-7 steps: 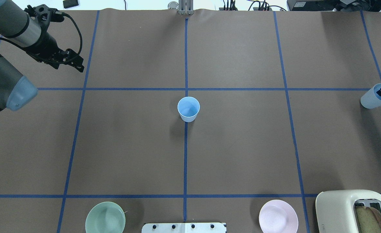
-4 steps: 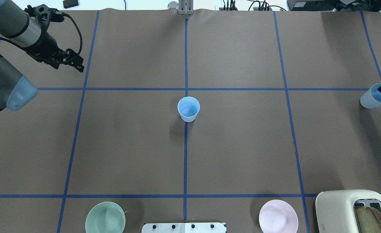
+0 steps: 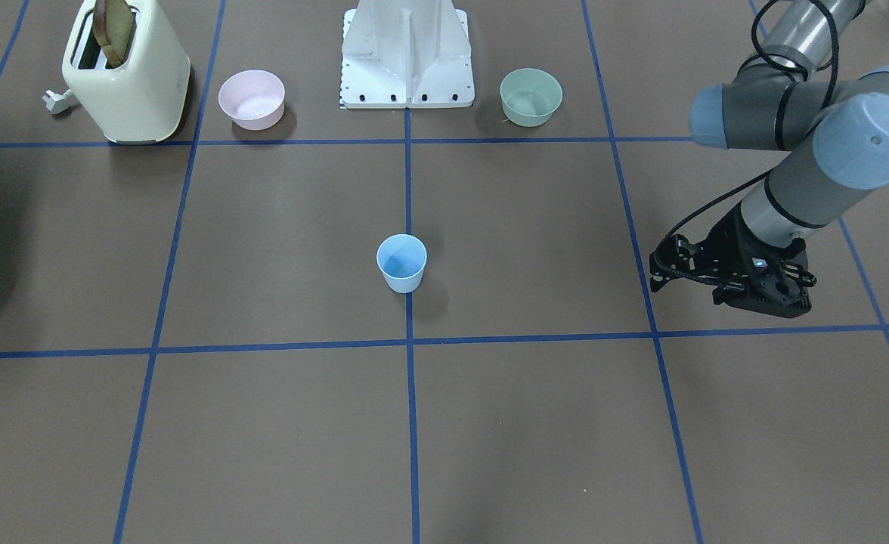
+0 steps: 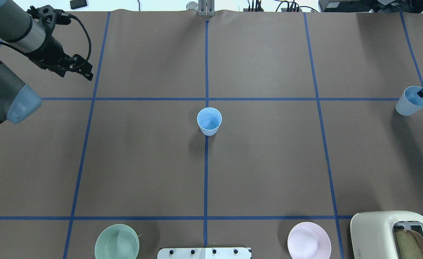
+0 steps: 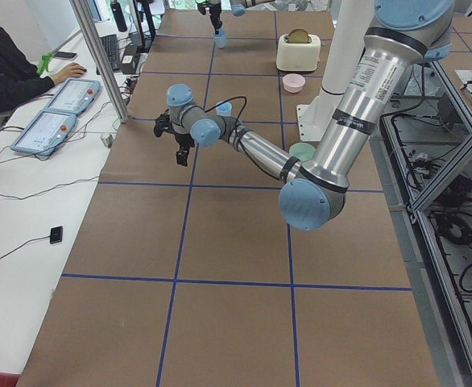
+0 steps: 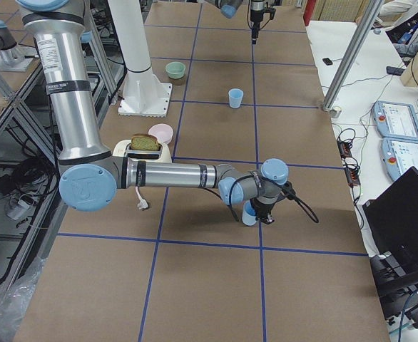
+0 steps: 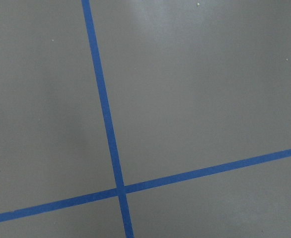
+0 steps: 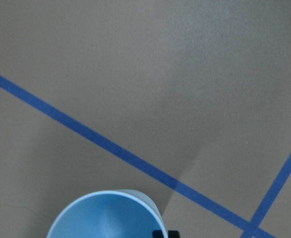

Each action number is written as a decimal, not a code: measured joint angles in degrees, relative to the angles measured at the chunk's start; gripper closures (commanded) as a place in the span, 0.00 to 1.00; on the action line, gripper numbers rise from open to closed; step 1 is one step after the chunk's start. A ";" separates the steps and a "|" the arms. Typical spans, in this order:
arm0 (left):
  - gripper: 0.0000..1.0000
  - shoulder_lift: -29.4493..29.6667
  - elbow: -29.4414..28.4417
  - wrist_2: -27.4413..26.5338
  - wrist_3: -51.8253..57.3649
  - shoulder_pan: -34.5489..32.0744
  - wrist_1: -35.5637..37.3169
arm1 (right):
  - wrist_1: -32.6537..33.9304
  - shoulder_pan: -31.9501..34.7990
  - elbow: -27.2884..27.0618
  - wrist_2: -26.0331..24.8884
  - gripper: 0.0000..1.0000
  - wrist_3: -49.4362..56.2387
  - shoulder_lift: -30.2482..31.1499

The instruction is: Stack blue cups with both arms

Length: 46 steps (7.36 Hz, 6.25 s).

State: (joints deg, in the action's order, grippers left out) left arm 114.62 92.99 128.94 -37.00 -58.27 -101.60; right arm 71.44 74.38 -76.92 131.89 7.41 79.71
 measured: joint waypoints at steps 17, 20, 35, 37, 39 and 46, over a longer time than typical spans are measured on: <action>0.03 -2.39 -0.13 0.09 3.26 -2.81 0.11 | 14.43 -27.97 -23.76 -13.05 1.00 -60.81 -25.07; 0.03 -4.05 -0.34 0.09 6.99 -4.89 0.23 | 14.93 -35.70 -23.86 -19.34 1.00 -67.78 -29.03; 0.03 -4.68 -0.89 0.08 7.38 -5.50 -0.10 | 12.78 -39.71 -19.84 -25.47 0.00 -67.77 -31.11; 0.03 -4.97 -0.83 0.14 8.56 -7.03 0.12 | 12.05 -33.97 -19.90 -22.19 0.00 -66.45 -29.76; 0.02 -6.59 -0.92 0.65 13.50 -10.15 0.65 | 11.73 -26.53 -19.84 -18.23 0.00 -59.63 -26.22; 0.01 -12.46 -7.46 2.20 38.34 -27.48 3.55 | 11.95 -10.68 -17.05 -13.02 0.00 -43.71 -17.15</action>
State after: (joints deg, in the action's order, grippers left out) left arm 102.16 85.53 131.14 1.33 -85.75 -98.06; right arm 83.39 63.70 -93.96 118.87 -36.29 62.56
